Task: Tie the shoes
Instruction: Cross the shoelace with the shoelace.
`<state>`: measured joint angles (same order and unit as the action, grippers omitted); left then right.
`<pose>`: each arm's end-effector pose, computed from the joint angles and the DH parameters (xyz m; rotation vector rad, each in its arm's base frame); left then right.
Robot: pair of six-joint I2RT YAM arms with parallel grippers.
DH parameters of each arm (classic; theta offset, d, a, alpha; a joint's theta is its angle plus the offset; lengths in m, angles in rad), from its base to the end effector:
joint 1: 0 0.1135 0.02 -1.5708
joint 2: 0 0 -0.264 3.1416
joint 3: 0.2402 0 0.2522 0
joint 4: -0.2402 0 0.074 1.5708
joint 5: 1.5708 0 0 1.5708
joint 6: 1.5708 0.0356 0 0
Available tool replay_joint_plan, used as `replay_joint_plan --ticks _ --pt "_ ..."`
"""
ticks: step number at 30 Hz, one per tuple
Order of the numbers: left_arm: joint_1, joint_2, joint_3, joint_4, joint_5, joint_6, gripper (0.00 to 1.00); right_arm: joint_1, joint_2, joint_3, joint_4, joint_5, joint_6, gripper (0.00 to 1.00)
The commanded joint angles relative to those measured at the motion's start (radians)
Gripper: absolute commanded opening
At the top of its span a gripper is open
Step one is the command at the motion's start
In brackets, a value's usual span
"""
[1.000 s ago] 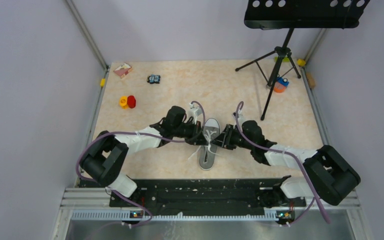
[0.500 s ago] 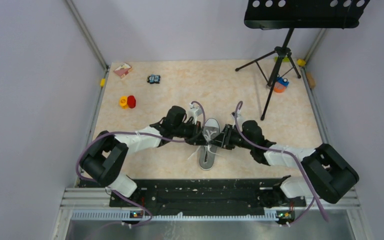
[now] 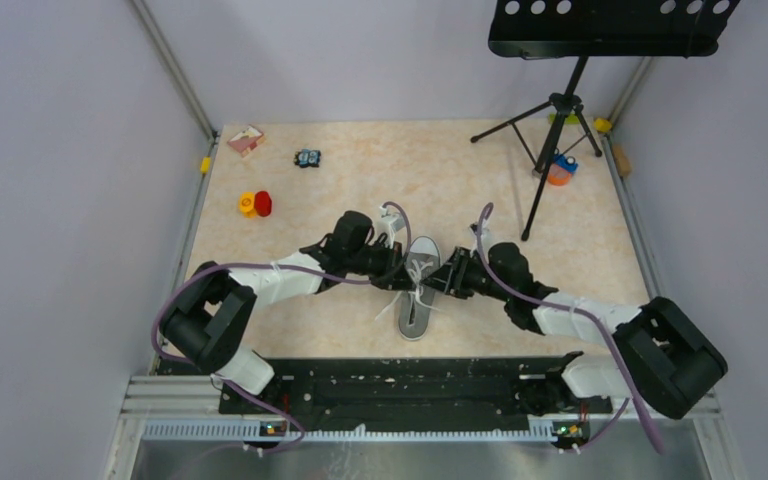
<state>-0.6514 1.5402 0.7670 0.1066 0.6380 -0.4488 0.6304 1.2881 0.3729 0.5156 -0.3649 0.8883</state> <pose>0.2335 -0.2047 0.1858 0.6204 2.3290 -1.2742 0.1880 0.1529 0.1677 0.0159 2.2025 1.2908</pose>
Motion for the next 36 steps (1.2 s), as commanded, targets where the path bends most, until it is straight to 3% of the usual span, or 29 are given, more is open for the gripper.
replay_joint_plan --ticks 1,5,25,36 --pt "-0.006 -0.024 0.043 -0.006 -0.007 0.023 0.00 -0.020 -0.107 -0.043 -0.046 0.133 0.021 0.38" --pt "-0.006 -0.031 0.047 -0.017 -0.012 0.033 0.00 -0.036 -0.120 -0.070 -0.071 0.164 0.045 0.38" --pt "-0.006 -0.045 0.059 -0.039 0.005 0.044 0.00 -0.037 0.106 0.027 0.090 -0.049 0.004 0.35" --pt "-0.006 -0.036 0.068 -0.072 -0.003 0.063 0.00 -0.037 0.086 -0.029 0.206 -0.086 0.044 0.34"
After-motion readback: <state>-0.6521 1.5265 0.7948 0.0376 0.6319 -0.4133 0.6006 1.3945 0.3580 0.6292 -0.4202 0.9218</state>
